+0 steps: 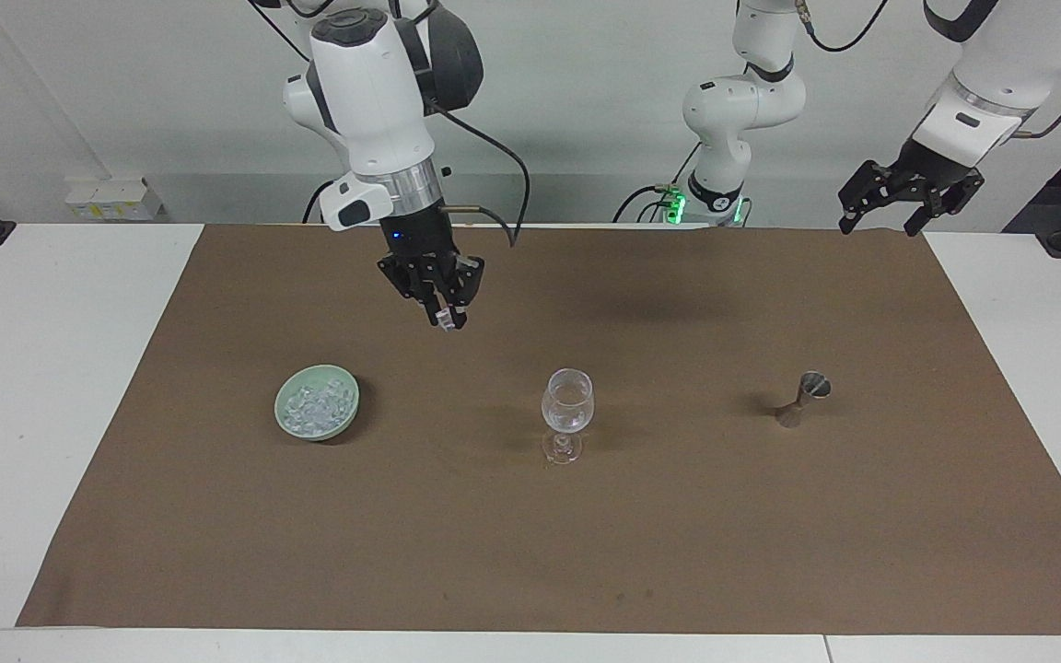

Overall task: Pour wine and add ice with both arms
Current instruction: 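Lift the ice bowl with the right gripper and carry it over the glass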

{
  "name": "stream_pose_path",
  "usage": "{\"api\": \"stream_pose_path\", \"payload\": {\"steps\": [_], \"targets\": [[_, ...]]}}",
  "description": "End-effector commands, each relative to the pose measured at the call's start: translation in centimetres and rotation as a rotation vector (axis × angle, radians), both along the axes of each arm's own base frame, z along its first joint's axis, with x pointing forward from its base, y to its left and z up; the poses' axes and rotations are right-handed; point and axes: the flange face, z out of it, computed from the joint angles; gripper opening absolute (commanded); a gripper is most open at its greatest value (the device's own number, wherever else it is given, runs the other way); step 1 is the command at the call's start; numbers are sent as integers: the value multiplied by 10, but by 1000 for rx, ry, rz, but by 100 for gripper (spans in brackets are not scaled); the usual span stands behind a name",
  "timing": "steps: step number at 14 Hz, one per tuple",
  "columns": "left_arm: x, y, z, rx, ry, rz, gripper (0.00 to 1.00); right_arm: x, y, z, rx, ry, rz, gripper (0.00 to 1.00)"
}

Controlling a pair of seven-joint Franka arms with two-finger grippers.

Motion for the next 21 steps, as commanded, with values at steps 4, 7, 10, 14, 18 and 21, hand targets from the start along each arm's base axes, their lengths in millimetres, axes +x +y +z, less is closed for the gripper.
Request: {"api": "stream_pose_path", "payload": {"steps": [4, 7, 10, 14, 18, 21], "targets": [[-3, 1, 3, -9, 3, -8, 100, 13, 60, -14, 81, -2, -23, 0], [-3, 1, 4, -8, 2, -8, 100, 19, 81, -23, 149, -15, -28, 0], [-3, 1, 4, -8, 2, -8, 100, 29, 95, -40, 177, -36, -38, 0], [-4, 1, 4, -8, 3, -8, 100, 31, 105, -53, 177, -40, -43, 0], [-3, 1, 3, -9, 5, -8, 100, 32, 107, -63, 150, -42, -33, 0], [-4, 1, 4, -8, 3, -8, 100, 33, 108, -68, 148, -40, -31, 0]]}}
